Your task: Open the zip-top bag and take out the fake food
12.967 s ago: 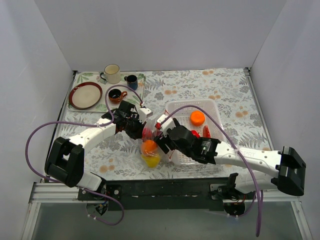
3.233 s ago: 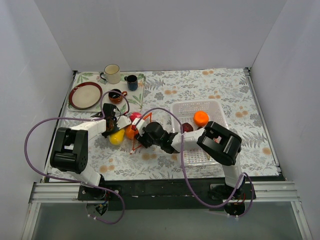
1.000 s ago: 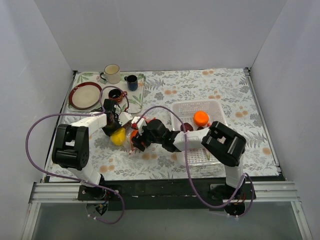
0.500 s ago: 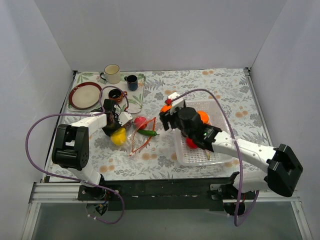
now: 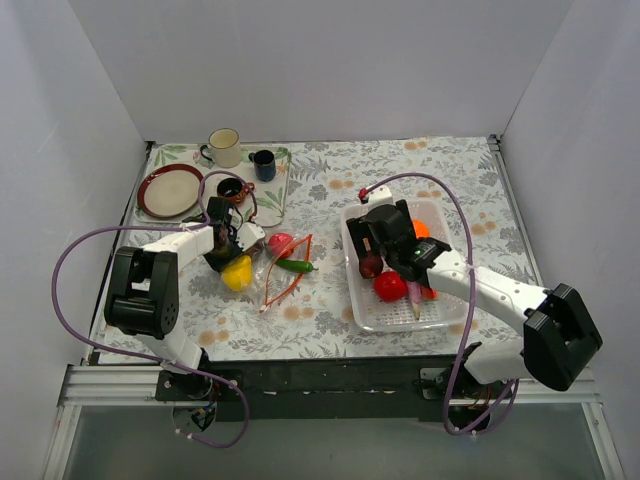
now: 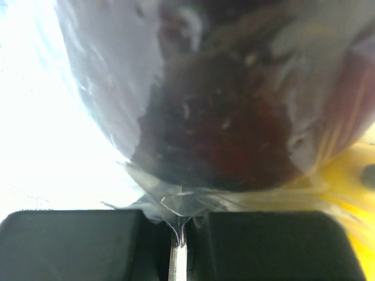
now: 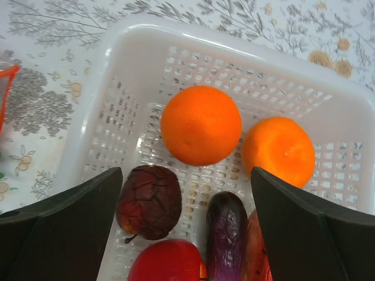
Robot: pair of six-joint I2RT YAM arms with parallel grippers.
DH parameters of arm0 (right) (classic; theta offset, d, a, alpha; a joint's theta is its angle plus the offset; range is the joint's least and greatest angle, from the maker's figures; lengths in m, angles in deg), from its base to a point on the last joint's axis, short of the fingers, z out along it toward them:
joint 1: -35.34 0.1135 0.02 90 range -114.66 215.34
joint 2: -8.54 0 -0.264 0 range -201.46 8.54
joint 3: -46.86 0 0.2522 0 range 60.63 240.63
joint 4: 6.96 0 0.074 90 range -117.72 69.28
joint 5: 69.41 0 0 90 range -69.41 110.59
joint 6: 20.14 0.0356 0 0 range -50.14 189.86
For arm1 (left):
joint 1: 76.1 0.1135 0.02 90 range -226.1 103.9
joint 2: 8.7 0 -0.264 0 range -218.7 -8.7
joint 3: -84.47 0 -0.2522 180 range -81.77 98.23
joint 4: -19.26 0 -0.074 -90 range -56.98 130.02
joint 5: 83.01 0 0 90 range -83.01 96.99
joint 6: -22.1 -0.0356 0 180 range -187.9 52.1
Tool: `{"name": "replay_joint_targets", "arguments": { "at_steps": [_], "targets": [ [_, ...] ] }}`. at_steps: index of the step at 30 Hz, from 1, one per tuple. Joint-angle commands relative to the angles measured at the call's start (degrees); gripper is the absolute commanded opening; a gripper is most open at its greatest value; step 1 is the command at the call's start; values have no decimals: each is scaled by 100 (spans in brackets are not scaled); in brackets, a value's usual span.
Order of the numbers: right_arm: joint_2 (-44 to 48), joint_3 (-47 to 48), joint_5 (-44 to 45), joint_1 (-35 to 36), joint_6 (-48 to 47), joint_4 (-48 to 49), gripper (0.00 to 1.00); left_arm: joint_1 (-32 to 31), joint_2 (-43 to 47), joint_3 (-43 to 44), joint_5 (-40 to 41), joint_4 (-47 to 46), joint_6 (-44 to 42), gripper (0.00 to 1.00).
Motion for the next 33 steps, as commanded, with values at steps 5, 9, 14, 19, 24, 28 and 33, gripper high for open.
{"name": "replay_joint_targets", "arguments": {
  "at_steps": [5, 9, 14, 19, 24, 28, 33],
  "targets": [
    [204, 53, -385, 1373, -1651, 1413, 96, -17, -466, -287, -824, 318, 234, 0],
    [-304, 164, -955, 1668, -1866, 1662, 63, -17, -492, -278, -806, 327, 251, 0],
    [-1078, 287, -1764, 1659, -1698, 2232, 55, -17, -431, -296, -797, 335, 260, 0],
    [-2053, 980, -2186, 1589, -1557, 2199, 75, -17, -396, -270, -797, 362, 278, 0],
    [-2765, 1482, -2231, 1483, -1408, 2181, 77, -17, -343, -279, -797, 353, 278, 0],
    [-3117, 1693, -2327, 1334, -1302, 2128, 74, -26, -308, -287, -797, 353, 278, 0],
    [-3276, 1501, -2415, 1325, -1171, 2023, 68, -17, -326, -305, -815, 318, 278, 0]
  ]
}}
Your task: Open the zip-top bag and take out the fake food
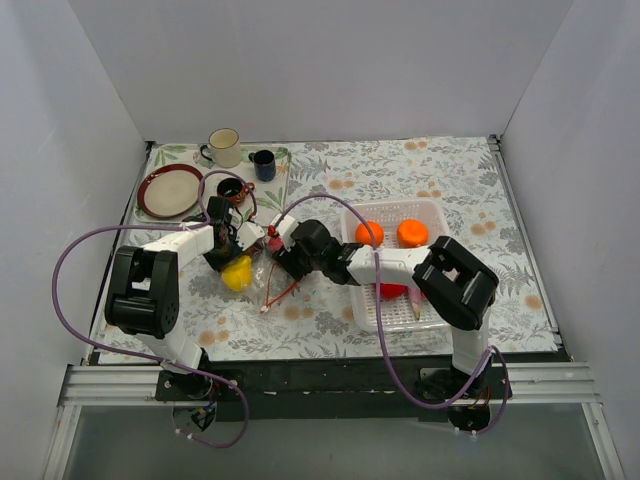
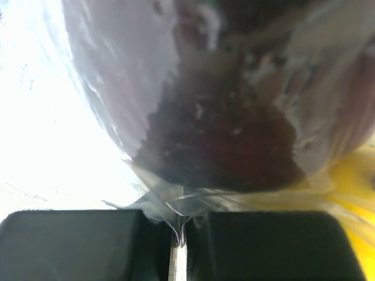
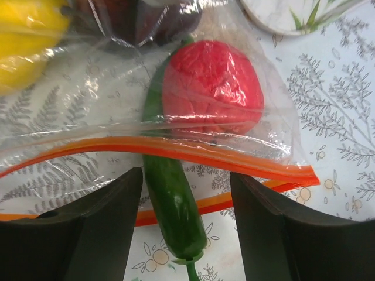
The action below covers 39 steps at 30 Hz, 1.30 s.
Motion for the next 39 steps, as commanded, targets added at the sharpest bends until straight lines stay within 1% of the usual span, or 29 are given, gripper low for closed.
{"name": "replay_joint_targets", "arguments": {
  "at_steps": [1, 3, 4, 6, 9, 10, 11, 13, 14, 17, 18, 19, 21, 24, 25, 27, 28, 32, 33, 34, 35, 36, 37, 38, 39],
  "targets": [
    [-76, -75, -164, -28, 226, 88, 65, -19, -313, -362, -824, 263, 190, 0],
    [-68, -189, -164, -28, 314, 71, 59, -28, -330, -397, -806, 193, 190, 0],
    [-50, -225, -121, -28, 323, 71, 51, -19, -321, -432, -789, 149, 216, 0],
    [55, -347, -94, -28, 393, 106, 46, -28, -286, -441, -797, 96, 252, 0],
    [380, -480, -41, -28, 341, 229, 29, -28, -269, -379, -797, 157, 287, 0],
    [511, -558, 20, -28, 349, 255, 12, -19, -260, -362, -797, 175, 296, 0],
    [817, -594, 81, -28, 349, 221, 3, -19, -251, -362, -797, 193, 305, 0],
    [1170, -691, 178, -28, 358, 98, 1, -28, -251, -362, -797, 202, 313, 0],
    [1520, -691, 222, -28, 376, -199, 1, -19, -251, -362, -788, 202, 313, 0],
    [2101, -490, 433, -28, 542, -1113, 1, -19, -295, -344, -788, 184, 313, 0],
    [2234, -411, 573, -28, 569, -1951, 1, -19, -312, -335, -797, 184, 305, 0],
    [2366, -375, 670, -28, 943, -2264, 1, -19, -347, -335, -806, 193, 313, 0],
    [2814, -462, 636, -28, 1096, -2914, 1, -19, -383, -283, -823, 202, 313, 0],
    [3376, -699, 705, -37, 1543, -3443, 1, -28, -453, -221, -867, 219, 331, 0],
    [3508, -761, 906, -37, 1754, -3802, 1, -28, -462, -212, -859, 228, 331, 0],
    [3878, -927, 1179, -37, 1957, -4067, 1, -28, -488, -195, -876, 246, 348, 0],
    [3974, -946, 1633, -46, 2201, -4347, 1, -19, -480, -203, -902, 237, 340, 0],
    [4239, -1016, 2550, -160, 2573, -4737, 1, -28, -506, -195, -903, 254, 357, 0],
    [4239, -1103, 2665, -212, 2573, -4685, 5, -19, -497, -195, -903, 263, 357, 0],
    [4213, -1139, 2805, -239, 2538, -4641, 31, -28, -497, -195, -911, 263, 357, 0],
    [4108, -1139, 2806, -282, 2512, -4597, 45, -28, -488, -195, -911, 272, 357, 0],
    [4046, -1105, 2824, -292, 2485, -4614, 57, -28, -454, -203, -929, 272, 349, 0],
    [4011, -1052, 2859, -292, 2485, -4570, 87, -19, -444, -230, -920, 289, 357, 0],
    [3976, -1034, 2807, -292, 2433, -4491, 98, -28, -436, -239, -912, 281, 349, 0],
    [3975, -1017, 2728, -283, 2328, -4125, 99, -28, -401, -247, -911, 289, 340, 0]
  ]
}}
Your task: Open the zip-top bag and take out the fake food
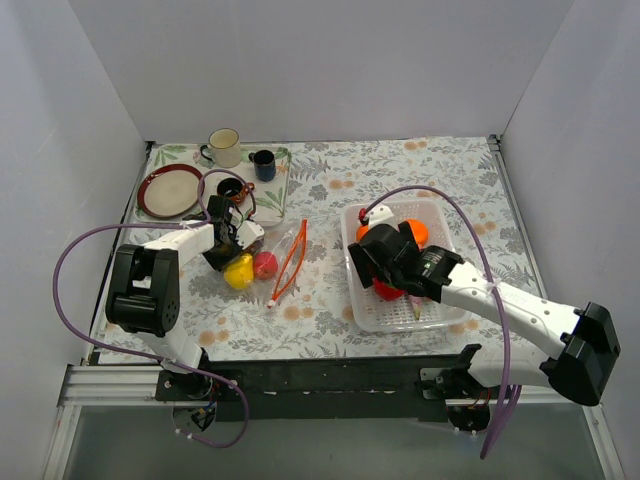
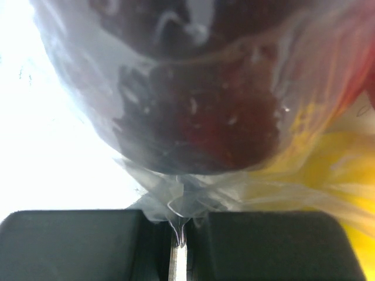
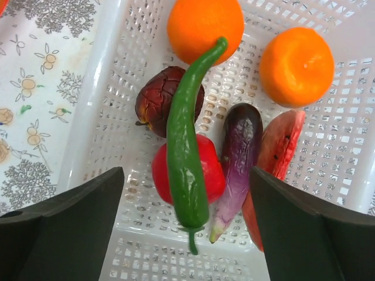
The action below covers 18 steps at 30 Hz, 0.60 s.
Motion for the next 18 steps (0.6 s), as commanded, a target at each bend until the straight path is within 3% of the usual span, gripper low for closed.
{"name": "replay_joint_targets", "arguments": {
  "at_steps": [1, 8, 11, 12, 13, 15, 18],
  "targets": [
    [-59, 81, 64, -7, -282, 642, 98, -32, -326, -352, -914, 196, 191, 0],
    [-498, 195, -1536, 80, -1224, 2480, 99, -32, -344, -309, -922, 222, 209, 0],
    [-1025, 230, -2038, 203, -1373, 3121, 77, -32, -353, -282, -914, 239, 217, 0],
    [-1174, 213, -2143, 290, -1478, 3323, 63, -32, -361, -273, -905, 239, 217, 0],
    [-1471, 195, -2214, 317, -1540, 3778, 58, -32, -379, -265, -913, 231, 217, 0],
    [-1772, 116, -2494, 353, -1646, 4211, 51, -24, -405, -247, -914, 239, 218, 0],
    [-2387, 107, -2794, 353, -1743, 4993, 52, -32, -440, -221, -931, 231, 235, 0]
  ]
}}
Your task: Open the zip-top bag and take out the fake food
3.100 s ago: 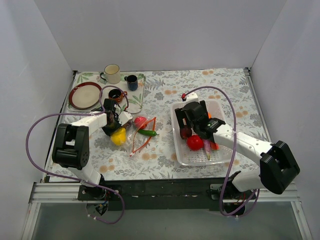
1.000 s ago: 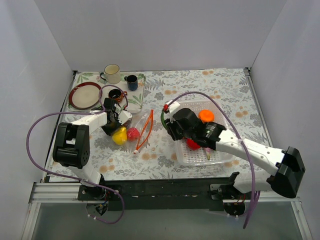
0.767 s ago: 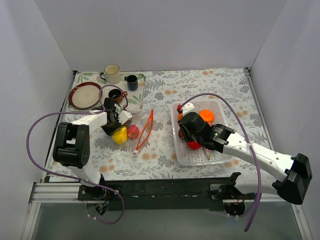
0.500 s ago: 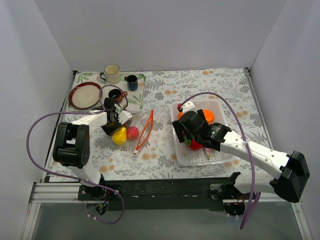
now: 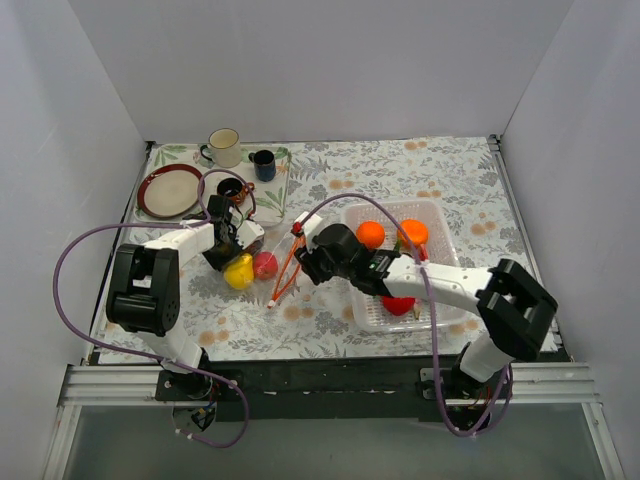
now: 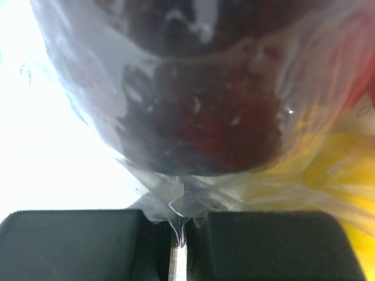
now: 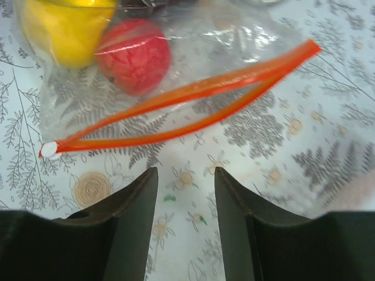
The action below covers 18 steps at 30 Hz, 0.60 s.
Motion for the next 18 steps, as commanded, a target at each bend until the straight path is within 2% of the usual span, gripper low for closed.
{"name": "replay_joint_targets", "arguments": {
  "at_steps": [1, 3, 8, 14, 18],
  "targets": [
    [-807, 68, -742, 25, -346, 1665, 54, -24, -436, -229, -925, 235, 224, 0],
    [-1055, 173, -882, 25, -338, 1991, 62, -24, -436, -238, -933, 235, 224, 0],
    [-1714, 331, -998, 16, -557, 2615, 74, -32, -445, -168, -1030, 252, 338, 0],
    [-2005, 261, -1349, 25, -645, 3467, 92, -24, -383, 384, -2029, 841, 874, 0],
    [-2294, 358, -1480, 25, -689, 3819, 98, -24, -427, 632, -2410, 1201, 1006, 0]
  ]
}}
